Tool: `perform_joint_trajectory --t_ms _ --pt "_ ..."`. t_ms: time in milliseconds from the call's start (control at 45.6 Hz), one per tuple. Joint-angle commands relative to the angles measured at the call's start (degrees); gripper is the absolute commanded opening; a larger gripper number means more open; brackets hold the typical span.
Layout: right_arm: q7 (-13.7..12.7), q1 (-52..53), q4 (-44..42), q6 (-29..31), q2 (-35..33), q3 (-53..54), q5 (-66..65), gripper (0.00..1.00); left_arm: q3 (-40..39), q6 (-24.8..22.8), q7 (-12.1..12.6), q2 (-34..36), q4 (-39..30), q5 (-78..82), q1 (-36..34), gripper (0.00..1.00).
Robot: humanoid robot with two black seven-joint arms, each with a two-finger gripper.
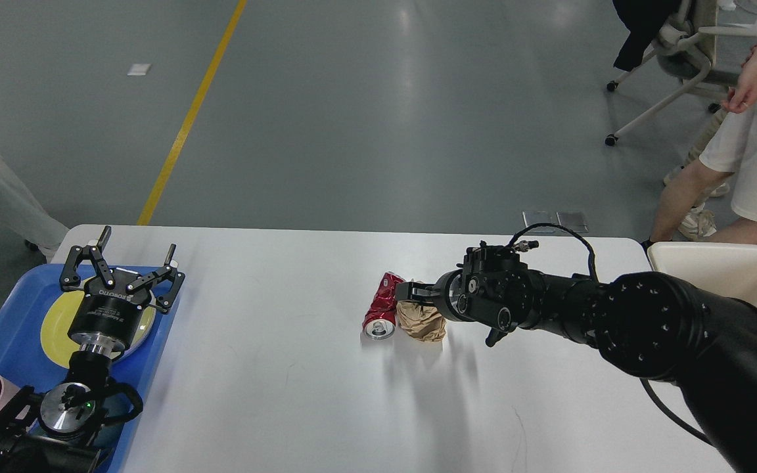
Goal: Tidy desktop
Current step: 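Move the right gripper to the crumpled tan paper and grasp it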
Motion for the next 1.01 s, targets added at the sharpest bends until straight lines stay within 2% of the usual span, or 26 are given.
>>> perform_joint_trajectory --t_ms 0,395,483,658,746,790,987 --pt "0.1 -0.8 0.2 -0.1 0.0 1.3 0.0 1.00 0.0 0.0 0.0 0.0 0.0 0.0 0.0 0.96" --pt "0.1 -2.1 0.5 -0.1 -0.1 3.3 0.0 1.00 0.0 0.0 0.0 0.0 0.0 0.0 0.0 0.96" --pt "0.1 -2.7 0.6 -0.1 -0.1 3.3 -0.1 0.83 0.0 0.0 0.0 0.0 0.0 0.0 0.0 0.97" --pt "0.0 -3.0 1.1 -0.1 -0.1 3.3 -0.1 0.42 0.0 0.0 0.0 0.0 0.0 0.0 0.0 0.96" --pt "0.0 -2.9 1.6 -0.1 -0.1 3.3 -0.2 0.18 0.0 0.0 0.0 0.0 0.0 0.0 0.0 0.97" --pt "0.0 -2.9 2.2 -0.1 -0.1 3.3 -0.2 0.00 0.0 0.0 0.0 0.0 0.0 0.0 0.0 0.97" --pt "-0.8 -2.3 3.2 -0.3 -0.3 3.6 0.6 0.00 0.0 0.0 0.0 0.0 0.0 0.0 0.0 0.97"
